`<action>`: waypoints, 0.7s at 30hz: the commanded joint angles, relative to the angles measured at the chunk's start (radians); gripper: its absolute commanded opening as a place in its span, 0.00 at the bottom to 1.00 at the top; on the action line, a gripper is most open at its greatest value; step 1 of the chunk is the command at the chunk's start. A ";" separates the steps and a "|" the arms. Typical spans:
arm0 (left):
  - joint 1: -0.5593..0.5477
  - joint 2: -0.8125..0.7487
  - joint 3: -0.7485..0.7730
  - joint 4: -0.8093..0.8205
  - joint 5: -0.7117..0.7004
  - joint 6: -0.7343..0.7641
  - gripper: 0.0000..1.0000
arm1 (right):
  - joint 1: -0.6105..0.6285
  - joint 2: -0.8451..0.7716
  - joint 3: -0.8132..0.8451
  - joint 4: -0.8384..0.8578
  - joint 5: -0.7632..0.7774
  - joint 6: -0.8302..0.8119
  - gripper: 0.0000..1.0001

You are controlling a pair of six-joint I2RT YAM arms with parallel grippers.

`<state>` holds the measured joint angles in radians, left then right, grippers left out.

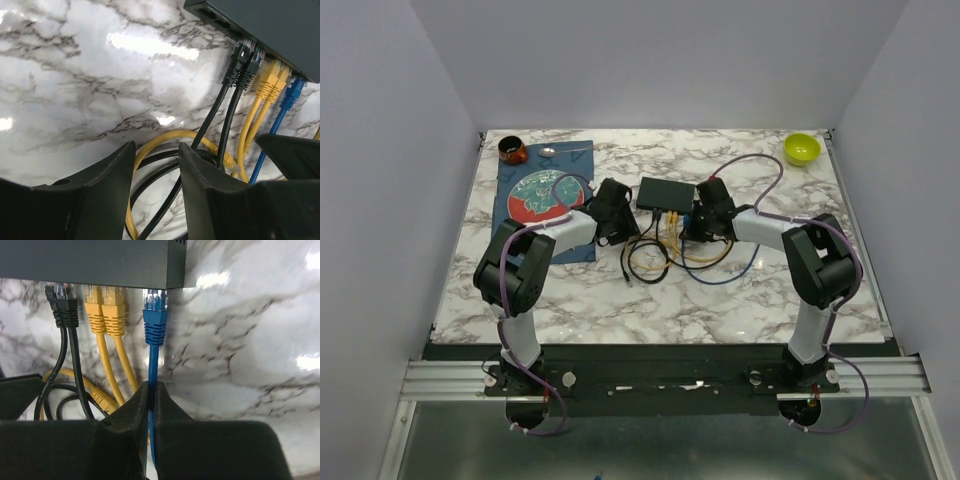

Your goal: Pull the plug from the switch port

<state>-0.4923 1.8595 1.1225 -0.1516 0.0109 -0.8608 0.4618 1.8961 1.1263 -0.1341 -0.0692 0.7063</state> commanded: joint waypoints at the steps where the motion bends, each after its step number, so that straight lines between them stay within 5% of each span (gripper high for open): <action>1: -0.006 -0.069 -0.047 -0.060 -0.026 0.005 0.54 | 0.064 -0.034 -0.091 -0.044 -0.047 0.028 0.10; 6: -0.008 -0.140 -0.101 -0.075 -0.037 -0.004 0.54 | 0.083 -0.100 -0.129 -0.047 -0.038 0.033 0.11; 9: -0.008 -0.183 -0.084 -0.104 -0.089 0.011 0.55 | 0.081 -0.144 -0.094 -0.094 0.015 0.012 0.24; 11: -0.006 -0.207 -0.049 -0.117 -0.138 0.031 0.56 | 0.081 -0.170 -0.071 -0.117 0.063 -0.007 0.50; 14: 0.000 -0.209 0.032 -0.150 -0.192 0.054 0.60 | 0.080 -0.216 -0.033 -0.154 0.140 -0.025 0.73; 17: 0.012 -0.180 0.114 -0.177 -0.218 0.081 0.77 | 0.081 -0.250 -0.016 -0.170 0.190 -0.053 0.84; 19: 0.026 -0.160 0.147 -0.177 -0.210 0.062 0.99 | 0.080 -0.259 -0.014 -0.170 0.213 -0.071 0.99; 21: 0.064 -0.125 0.168 -0.113 -0.113 0.042 0.99 | 0.069 -0.256 -0.016 -0.162 0.213 -0.080 1.00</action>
<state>-0.4778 1.6875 1.2350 -0.3023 -0.1402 -0.8097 0.5365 1.6581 1.0931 -0.2638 0.0624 0.6685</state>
